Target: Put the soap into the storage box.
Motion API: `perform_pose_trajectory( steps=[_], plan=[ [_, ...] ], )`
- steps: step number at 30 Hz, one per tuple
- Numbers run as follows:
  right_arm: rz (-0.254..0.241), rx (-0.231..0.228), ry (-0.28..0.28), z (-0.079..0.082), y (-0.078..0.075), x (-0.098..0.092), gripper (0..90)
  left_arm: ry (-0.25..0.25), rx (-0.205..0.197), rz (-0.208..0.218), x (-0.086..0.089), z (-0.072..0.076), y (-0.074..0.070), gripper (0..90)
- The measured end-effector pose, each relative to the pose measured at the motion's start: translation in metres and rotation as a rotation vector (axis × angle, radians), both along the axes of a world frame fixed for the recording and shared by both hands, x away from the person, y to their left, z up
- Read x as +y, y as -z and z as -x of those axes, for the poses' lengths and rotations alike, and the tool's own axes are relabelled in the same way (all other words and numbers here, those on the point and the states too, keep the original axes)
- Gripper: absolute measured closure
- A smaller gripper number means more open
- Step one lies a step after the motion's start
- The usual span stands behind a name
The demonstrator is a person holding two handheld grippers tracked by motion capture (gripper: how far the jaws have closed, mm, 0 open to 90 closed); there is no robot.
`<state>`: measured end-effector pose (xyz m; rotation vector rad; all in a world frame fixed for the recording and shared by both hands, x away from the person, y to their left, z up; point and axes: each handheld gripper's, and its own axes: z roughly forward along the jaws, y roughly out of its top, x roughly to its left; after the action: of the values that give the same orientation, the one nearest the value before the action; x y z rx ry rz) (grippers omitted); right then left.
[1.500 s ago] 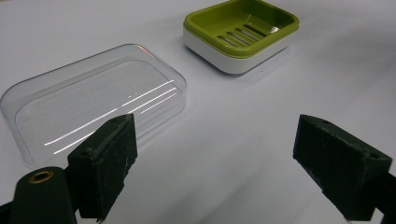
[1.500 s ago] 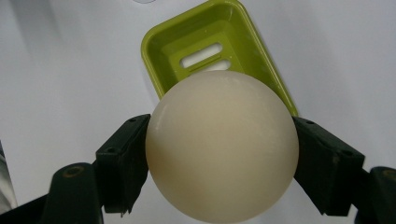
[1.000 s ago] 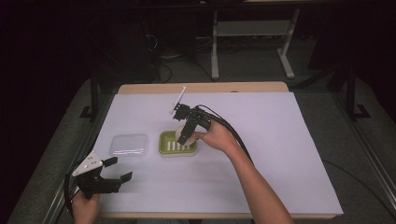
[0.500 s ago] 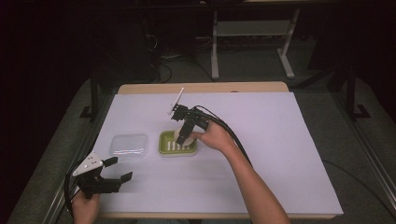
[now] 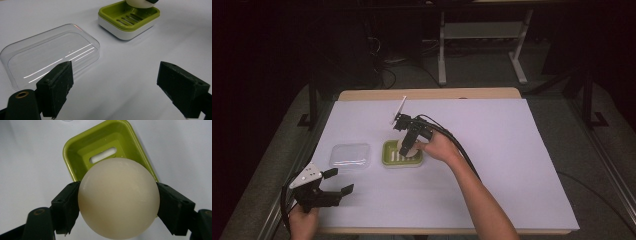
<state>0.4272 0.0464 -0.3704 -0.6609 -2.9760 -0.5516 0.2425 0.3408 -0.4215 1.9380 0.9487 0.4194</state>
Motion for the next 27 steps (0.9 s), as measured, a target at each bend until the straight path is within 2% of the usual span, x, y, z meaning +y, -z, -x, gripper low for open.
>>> perform_pose_trajectory(
  steps=[27],
  plan=[
    [0.029, 0.004, -0.004, -0.005, 0.019, 0.02, 24.2, 0.005, 0.001, -0.003, 0.0, 0.0, 0.0, 12.9]
  ],
)
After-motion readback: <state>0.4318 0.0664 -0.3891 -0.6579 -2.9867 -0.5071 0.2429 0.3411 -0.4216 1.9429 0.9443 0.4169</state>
